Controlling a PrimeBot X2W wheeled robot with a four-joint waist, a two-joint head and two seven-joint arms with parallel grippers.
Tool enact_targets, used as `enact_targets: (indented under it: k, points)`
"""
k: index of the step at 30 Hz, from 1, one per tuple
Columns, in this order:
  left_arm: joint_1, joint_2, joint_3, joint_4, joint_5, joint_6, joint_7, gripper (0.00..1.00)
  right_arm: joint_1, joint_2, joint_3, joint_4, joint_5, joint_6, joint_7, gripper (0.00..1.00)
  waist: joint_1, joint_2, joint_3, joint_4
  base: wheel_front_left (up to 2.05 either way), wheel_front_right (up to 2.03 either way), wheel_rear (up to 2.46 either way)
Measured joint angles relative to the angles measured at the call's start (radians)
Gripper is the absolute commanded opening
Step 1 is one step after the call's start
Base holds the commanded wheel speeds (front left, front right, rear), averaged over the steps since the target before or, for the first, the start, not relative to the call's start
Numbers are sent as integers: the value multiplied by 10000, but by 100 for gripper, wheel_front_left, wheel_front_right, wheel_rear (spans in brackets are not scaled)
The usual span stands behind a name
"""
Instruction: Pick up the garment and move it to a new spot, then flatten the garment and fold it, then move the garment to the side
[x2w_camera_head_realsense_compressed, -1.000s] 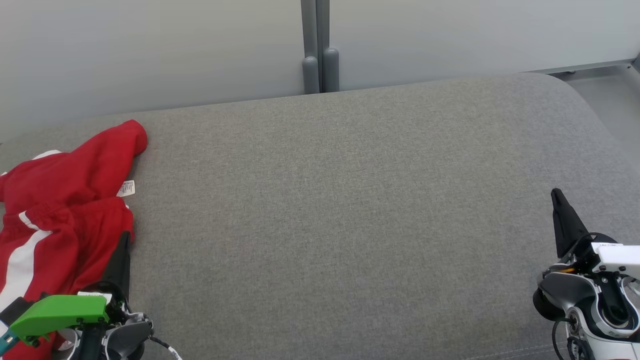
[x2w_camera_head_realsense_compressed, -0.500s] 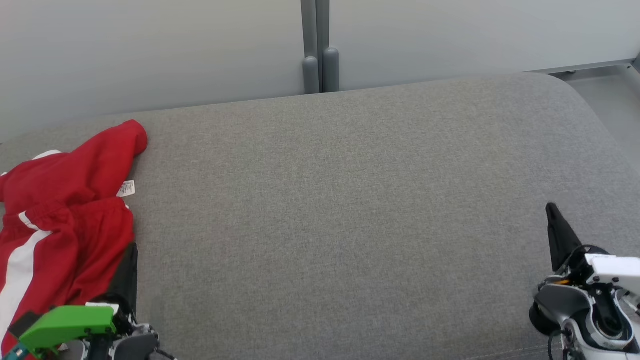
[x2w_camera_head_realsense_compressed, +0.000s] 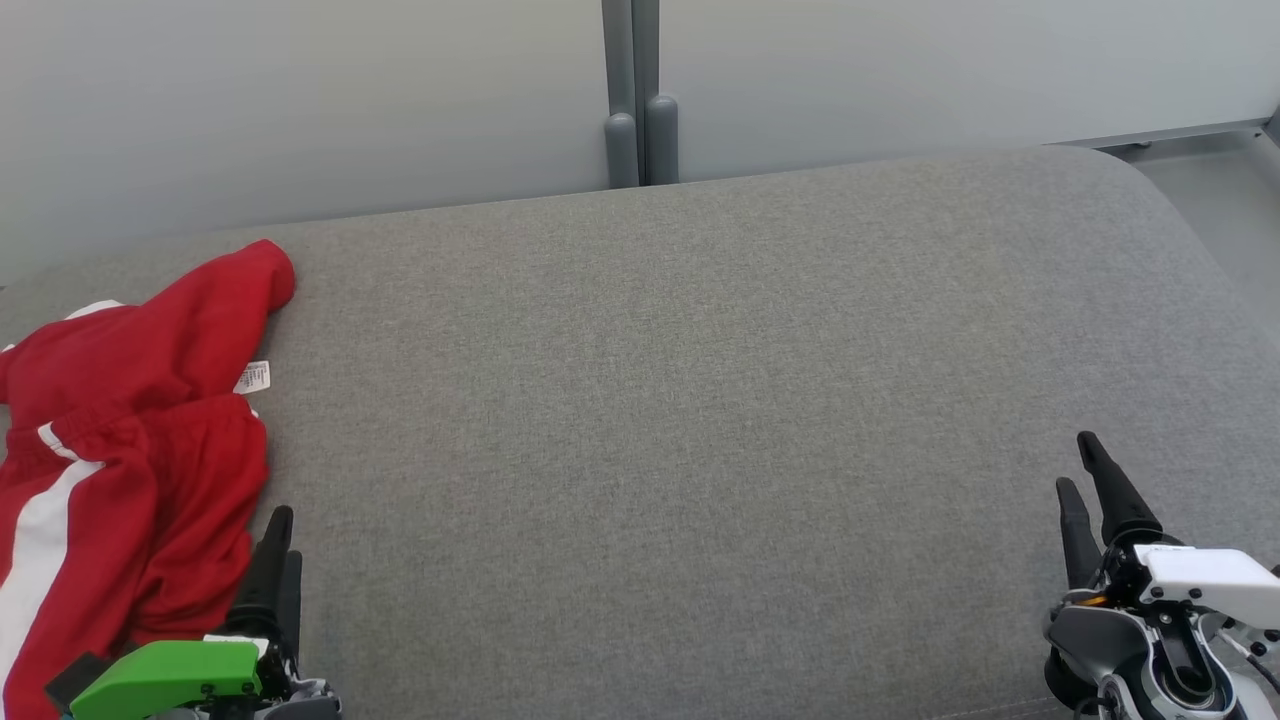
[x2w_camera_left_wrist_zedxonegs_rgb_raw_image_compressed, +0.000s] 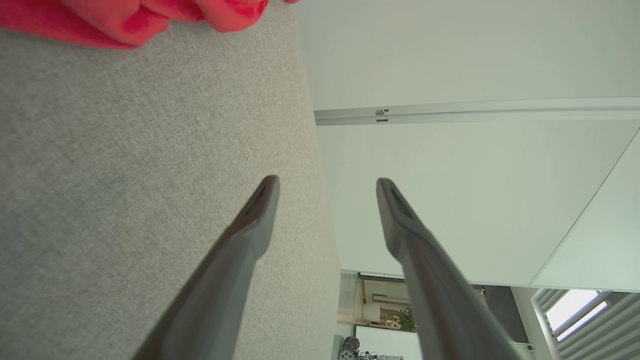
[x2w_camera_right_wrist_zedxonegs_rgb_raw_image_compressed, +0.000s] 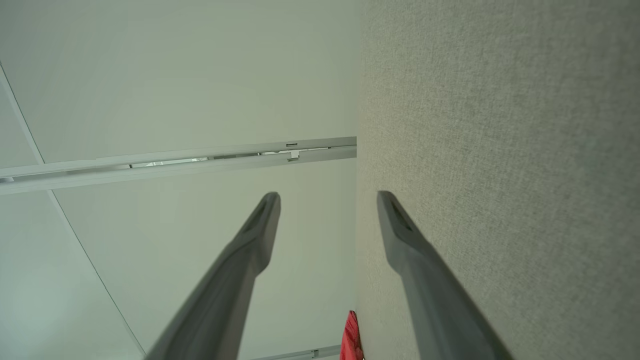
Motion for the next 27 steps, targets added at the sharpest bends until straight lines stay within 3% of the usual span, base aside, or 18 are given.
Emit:
enact_targets:
  k: [10,27]
  points:
    - [-5,6,-132,-274,920,2,-307,100,-50,-8,142,-276,-1438,-2,-309,100,0,0,-8,-8,0,0,0]
    - [-38,46,-303,-1174,3940,278,-855,100,-215,-33,665,-1007,-4291,-178,-796,100,0,0,-15,-9,0,0,0]
